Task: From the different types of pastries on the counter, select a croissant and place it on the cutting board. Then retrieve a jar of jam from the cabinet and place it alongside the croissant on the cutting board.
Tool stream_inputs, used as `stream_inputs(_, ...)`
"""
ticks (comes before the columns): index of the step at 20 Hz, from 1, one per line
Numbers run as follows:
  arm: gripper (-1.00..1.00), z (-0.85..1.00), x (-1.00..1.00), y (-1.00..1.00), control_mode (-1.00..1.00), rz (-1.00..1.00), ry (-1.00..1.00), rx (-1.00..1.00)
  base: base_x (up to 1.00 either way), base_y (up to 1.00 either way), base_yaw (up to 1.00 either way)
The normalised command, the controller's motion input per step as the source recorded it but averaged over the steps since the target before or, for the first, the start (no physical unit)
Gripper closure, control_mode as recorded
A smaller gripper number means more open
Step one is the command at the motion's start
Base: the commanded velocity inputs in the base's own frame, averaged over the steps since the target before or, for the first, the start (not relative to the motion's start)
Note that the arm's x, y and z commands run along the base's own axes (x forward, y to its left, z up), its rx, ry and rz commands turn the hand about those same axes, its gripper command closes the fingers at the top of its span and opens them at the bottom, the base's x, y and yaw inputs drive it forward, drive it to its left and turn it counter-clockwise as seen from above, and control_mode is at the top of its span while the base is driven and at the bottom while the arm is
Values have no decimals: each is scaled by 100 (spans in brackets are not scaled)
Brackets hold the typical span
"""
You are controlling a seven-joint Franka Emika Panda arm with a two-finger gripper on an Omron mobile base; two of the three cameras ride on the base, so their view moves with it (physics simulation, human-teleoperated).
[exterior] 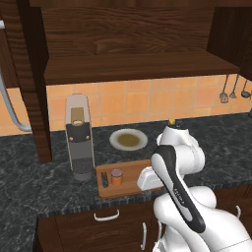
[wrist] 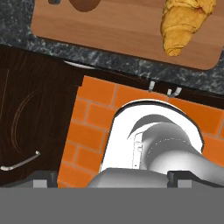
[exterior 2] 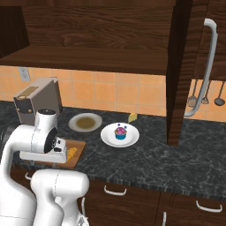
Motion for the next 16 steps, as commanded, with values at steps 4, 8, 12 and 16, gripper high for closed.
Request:
stream_inputs(4, -100, 0, 0, 0, -100, 0, 0, 0, 0, 0, 0)
stream_inputs(8, -100, 0, 0, 0, -100, 0, 0, 0, 0, 0, 0)
stream_inputs(12, -100, 0, 0, 0, -100, 0, 0, 0, 0, 0, 0)
stream_inputs(16, -100, 0, 0, 0, -100, 0, 0, 0, 0, 0, 0)
